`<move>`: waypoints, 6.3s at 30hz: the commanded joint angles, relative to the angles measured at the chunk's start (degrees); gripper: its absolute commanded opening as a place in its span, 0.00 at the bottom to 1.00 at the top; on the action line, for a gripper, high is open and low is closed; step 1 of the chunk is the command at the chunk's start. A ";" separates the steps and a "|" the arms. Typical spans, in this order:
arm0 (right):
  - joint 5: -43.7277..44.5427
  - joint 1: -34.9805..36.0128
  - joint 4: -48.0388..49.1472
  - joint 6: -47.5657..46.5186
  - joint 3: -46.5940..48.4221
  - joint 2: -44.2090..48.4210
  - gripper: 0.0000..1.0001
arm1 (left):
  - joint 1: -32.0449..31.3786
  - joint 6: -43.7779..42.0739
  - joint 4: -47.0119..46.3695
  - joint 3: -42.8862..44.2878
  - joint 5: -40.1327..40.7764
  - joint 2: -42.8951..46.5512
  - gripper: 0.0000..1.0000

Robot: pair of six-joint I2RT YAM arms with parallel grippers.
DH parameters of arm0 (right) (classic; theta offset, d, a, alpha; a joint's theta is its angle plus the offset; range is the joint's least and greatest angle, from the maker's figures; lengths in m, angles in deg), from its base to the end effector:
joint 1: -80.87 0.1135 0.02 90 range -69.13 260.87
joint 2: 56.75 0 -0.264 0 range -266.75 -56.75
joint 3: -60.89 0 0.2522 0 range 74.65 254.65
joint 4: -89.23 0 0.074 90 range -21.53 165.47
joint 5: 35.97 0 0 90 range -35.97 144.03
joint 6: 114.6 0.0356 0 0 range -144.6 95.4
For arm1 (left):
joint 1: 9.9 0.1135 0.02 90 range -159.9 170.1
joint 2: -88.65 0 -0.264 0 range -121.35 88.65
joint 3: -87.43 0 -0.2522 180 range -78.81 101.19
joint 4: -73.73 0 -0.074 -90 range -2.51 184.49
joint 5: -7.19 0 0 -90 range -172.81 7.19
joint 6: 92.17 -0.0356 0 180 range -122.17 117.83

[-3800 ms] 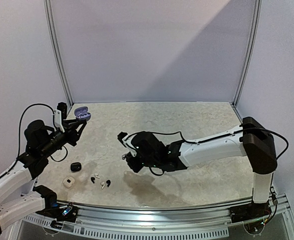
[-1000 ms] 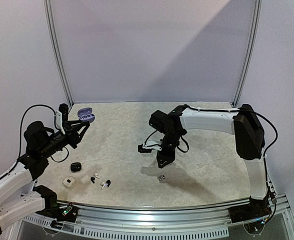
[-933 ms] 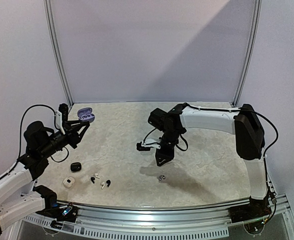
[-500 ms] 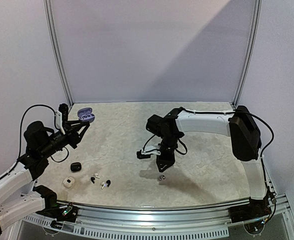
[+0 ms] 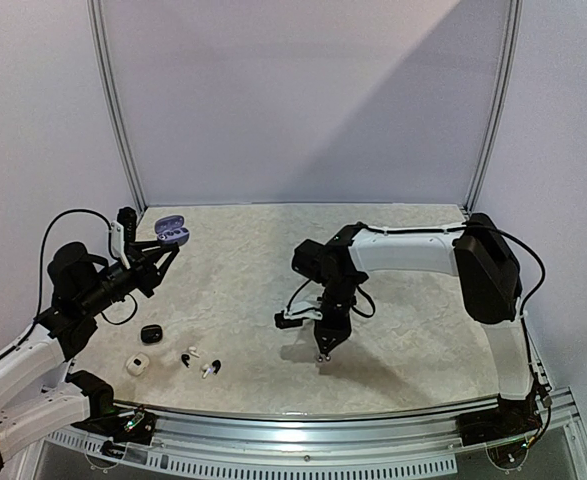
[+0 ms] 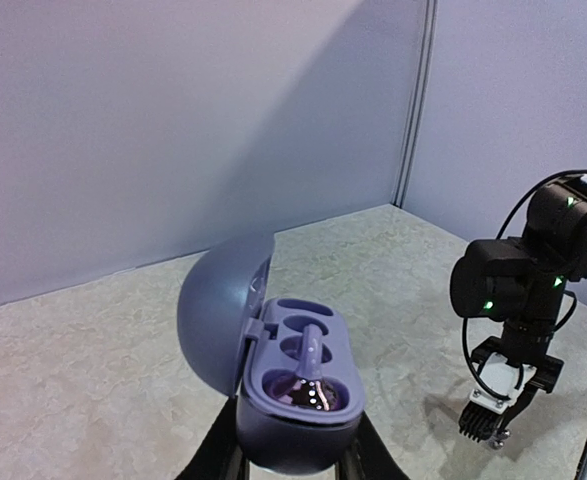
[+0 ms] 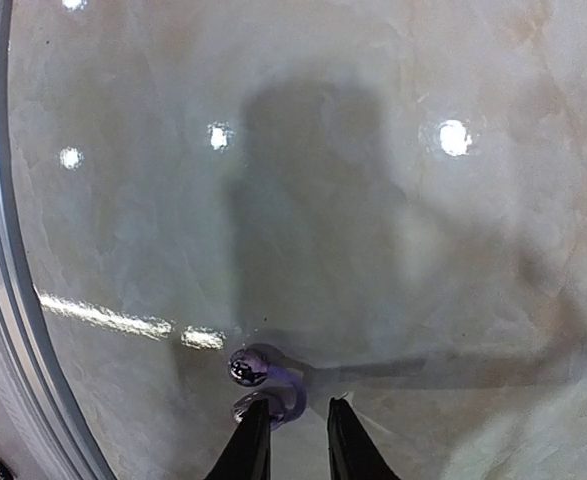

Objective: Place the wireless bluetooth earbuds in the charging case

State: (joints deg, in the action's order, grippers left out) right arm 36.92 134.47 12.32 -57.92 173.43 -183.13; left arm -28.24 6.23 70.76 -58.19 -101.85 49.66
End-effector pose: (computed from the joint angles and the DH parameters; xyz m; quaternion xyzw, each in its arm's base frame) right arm 0.2408 0.3443 0.1577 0.6795 -0.7184 -0.1453 0.0326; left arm 0.1613 -0.0657 0.2563 0.1761 0.6946 -0.2743 0.6413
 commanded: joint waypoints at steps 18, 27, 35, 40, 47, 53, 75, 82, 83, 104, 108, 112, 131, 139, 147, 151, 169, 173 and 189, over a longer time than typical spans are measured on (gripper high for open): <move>-1.89 1.92 -2.32 4.92 -4.93 2.95 0.21 | -0.21 -0.21 0.86 -0.85 0.06 0.13 0.00; -5.32 2.26 -4.59 9.10 -5.62 2.34 0.23 | -0.21 -0.22 0.85 -0.85 -0.02 0.05 0.00; -4.92 2.24 -6.55 16.32 -5.02 -0.53 0.22 | -0.20 -0.22 1.06 -0.87 -0.11 0.13 0.00; -6.05 2.27 -5.17 21.95 -6.16 -0.34 0.17 | -0.28 -0.14 1.00 -0.85 -0.18 0.13 0.00; -10.47 2.25 -1.76 25.27 -6.76 -0.04 0.11 | -0.27 -0.23 0.95 -0.88 -0.20 0.21 0.00; -11.59 2.23 -0.90 27.68 -6.94 0.37 0.06 | -0.24 -0.18 0.83 -0.86 -0.29 0.22 0.00; -8.45 2.27 -0.44 35.18 -7.55 3.88 0.22 | -0.25 -0.11 0.99 -0.93 -0.29 0.30 0.00; -9.99 2.25 2.20 40.58 -11.34 4.95 0.31 | -0.22 0.18 0.82 -1.08 -0.44 0.22 0.00; -10.16 2.26 2.77 41.04 -11.60 5.06 0.31 | -0.20 0.13 0.85 -1.05 -0.42 0.22 0.00; -14.23 3.79 7.28 44.57 -14.10 5.19 0.19 | -0.21 0.26 1.01 -1.11 -0.50 0.44 0.00; -14.65 3.86 7.00 44.67 -14.14 5.32 0.16 | -0.20 0.22 1.00 -1.11 -0.55 0.49 0.00; -14.79 3.93 6.80 44.83 -14.01 5.74 0.11 | -0.20 0.26 0.95 -1.14 -0.55 0.49 0.00; 3.95 6.42 -4.22 33.68 8.59 17.15 0.00 | -1.18 -6.60 -0.08 0.22 -24.72 0.77 0.00; 15.72 15.18 1.15 16.07 23.36 19.64 0.00 | -2.19 -18.77 11.77 5.57 -40.09 0.63 0.00; 21.28 20.83 8.72 6.01 28.66 16.61 0.00 | -2.85 -22.19 16.55 8.92 -41.63 -0.86 0.00; 21.63 21.05 9.75 4.07 30.89 14.52 0.00 | -3.48 -22.95 19.85 9.80 -41.26 -1.69 0.00; 21.95 21.88 8.91 -0.11 34.90 7.79 0.00 | -5.41 -20.14 19.11 11.31 -35.24 -2.94 0.00; 23.21 21.87 8.03 0.29 34.90 7.16 0.00 | -5.41 -20.10 18.70 11.15 -35.86 -2.85 0.00; 26.84 21.56 5.82 0.74 34.90 5.27 0.00 | -5.47 -19.67 15.13 9.95 -37.44 -2.26 0.00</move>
State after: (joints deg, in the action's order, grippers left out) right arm 62.26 155.93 20.89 -57.85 207.46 -176.12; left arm -32.97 -13.94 89.52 -48.22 -137.33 46.82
